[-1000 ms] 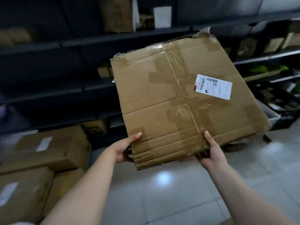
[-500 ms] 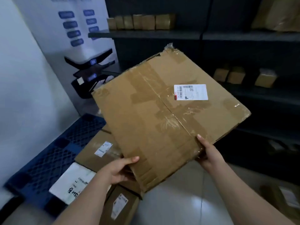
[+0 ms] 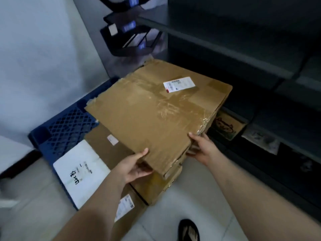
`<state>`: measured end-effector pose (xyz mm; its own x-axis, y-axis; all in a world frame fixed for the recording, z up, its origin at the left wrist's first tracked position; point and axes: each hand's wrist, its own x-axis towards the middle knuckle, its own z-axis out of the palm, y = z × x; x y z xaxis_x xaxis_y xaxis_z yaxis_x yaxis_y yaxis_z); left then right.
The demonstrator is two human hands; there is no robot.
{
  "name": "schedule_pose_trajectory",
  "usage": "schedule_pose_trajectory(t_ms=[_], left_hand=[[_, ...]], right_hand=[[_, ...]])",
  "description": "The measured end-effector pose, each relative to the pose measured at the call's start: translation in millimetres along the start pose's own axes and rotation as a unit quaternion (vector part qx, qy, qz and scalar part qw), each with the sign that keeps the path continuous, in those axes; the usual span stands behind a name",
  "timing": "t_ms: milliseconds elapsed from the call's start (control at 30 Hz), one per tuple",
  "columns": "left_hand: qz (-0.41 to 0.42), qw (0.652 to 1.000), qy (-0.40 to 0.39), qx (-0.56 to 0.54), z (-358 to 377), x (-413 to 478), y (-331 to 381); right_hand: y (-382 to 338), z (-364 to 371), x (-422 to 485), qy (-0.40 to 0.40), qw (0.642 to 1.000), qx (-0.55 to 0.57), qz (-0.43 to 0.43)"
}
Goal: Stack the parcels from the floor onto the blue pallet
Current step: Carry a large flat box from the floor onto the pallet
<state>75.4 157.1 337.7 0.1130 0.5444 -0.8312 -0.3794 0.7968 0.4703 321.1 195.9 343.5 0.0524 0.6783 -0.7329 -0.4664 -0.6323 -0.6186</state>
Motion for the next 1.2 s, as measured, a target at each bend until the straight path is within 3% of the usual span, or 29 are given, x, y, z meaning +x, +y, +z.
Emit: schedule_pose_trajectory(t_ms=[300,567,733,900,1000,1200], left_hand=[[-0.052,0.997,0.058,-0.002,13.1,113.4,-3.5],[-0.057,0.996,0.047,0.04,52.2,173.1,-30.2],[-0.068,0.996,0.046,0.032,60.2,194.3,-34.6],[-0.043,0.995,0.085,0.028,47.7,204.0,-30.7],[-0.024,0.995,0.093,-0.019,28.5,207.1,-29.2],[-0.054,0.995,0.081,-0.033,-8.9,203.1,-41.2]], right_hand=[[11.3,-23.3,128.2,0.017,0.998,-0.035,0.049],[9.1,-57.0,178.9,0.077,0.997,-0.016,0.003],[8.8,-65.9,195.6,0.067,0.998,-0.011,0.013],[21.5,-63.9,194.5,0.041,0.989,-0.128,0.056],[31.4,-52.4,190.8,0.009,0.993,-0.103,0.065],[62.7,-35.8,184.4,0.046,0.994,-0.078,0.064]])
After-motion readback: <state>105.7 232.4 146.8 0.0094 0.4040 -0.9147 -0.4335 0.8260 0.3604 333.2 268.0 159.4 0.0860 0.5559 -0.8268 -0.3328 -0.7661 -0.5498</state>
